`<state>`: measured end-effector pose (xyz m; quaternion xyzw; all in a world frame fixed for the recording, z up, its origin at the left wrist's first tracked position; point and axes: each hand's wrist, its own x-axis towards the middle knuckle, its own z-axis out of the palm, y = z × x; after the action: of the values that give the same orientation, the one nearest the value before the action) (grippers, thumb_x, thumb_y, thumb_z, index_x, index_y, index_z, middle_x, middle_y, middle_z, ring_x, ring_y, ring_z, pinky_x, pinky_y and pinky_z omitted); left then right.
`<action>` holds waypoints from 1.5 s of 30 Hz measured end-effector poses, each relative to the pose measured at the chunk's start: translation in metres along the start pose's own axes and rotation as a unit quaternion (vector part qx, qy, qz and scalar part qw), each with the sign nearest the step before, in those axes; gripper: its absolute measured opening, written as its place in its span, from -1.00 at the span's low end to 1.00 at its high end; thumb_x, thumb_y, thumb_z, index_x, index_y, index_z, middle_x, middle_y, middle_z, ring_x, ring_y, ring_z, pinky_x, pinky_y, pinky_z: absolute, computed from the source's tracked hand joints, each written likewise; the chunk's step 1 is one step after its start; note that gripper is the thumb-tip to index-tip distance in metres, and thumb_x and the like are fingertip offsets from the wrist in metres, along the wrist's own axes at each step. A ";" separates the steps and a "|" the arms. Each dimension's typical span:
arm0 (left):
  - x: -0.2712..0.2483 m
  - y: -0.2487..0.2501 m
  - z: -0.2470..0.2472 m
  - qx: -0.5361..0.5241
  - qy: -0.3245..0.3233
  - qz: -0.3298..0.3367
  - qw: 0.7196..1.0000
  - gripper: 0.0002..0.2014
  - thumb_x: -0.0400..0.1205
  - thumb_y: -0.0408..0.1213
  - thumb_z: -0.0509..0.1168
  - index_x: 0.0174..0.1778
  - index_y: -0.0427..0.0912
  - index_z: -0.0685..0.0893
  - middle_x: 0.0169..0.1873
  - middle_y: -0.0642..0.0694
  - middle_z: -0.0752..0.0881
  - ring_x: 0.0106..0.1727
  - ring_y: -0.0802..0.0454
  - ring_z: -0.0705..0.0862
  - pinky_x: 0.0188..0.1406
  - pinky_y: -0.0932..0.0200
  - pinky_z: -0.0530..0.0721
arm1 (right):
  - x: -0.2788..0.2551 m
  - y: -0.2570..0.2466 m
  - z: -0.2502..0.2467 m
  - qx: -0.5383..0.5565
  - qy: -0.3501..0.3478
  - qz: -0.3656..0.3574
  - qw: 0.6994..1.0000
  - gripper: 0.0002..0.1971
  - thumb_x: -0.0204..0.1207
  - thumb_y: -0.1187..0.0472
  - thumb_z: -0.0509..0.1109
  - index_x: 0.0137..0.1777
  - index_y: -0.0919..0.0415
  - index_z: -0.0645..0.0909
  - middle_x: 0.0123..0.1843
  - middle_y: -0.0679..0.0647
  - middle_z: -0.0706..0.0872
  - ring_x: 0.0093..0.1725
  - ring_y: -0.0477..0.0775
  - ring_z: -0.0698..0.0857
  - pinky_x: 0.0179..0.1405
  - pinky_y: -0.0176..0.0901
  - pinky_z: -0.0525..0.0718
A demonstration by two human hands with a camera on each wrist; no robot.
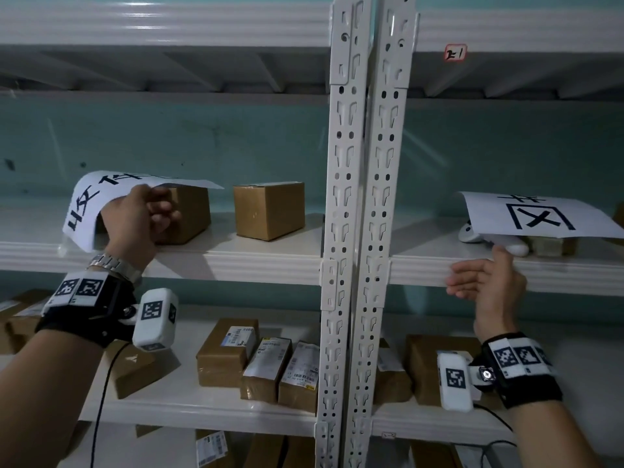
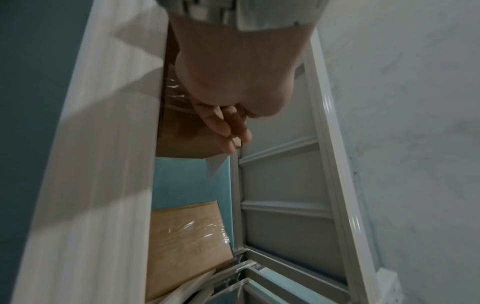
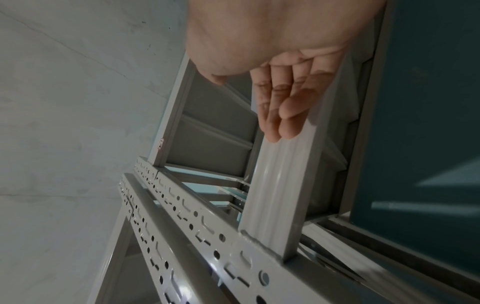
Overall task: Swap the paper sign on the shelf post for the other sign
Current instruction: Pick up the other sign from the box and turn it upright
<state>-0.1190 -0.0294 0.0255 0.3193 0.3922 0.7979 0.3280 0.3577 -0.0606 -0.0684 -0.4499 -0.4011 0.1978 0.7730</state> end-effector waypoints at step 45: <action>-0.176 -0.005 0.082 -0.132 -0.333 0.218 0.908 -0.84 0.30 -0.33 0.37 -0.57 -0.09 0.79 -0.60 0.07 0.74 -0.49 0.10 0.79 -0.31 0.29 0.72 | -0.063 -0.048 0.078 0.171 -0.437 0.170 0.867 0.02 0.64 -0.48 -0.11 0.40 0.56 0.57 0.22 0.55 0.75 0.04 0.35 0.80 -0.10 -0.03 0.77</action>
<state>0.0478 -0.1291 0.0169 0.5980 0.0718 0.7410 0.2968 0.2552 -0.0855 -0.0338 -0.2396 -0.5747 0.5679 0.5383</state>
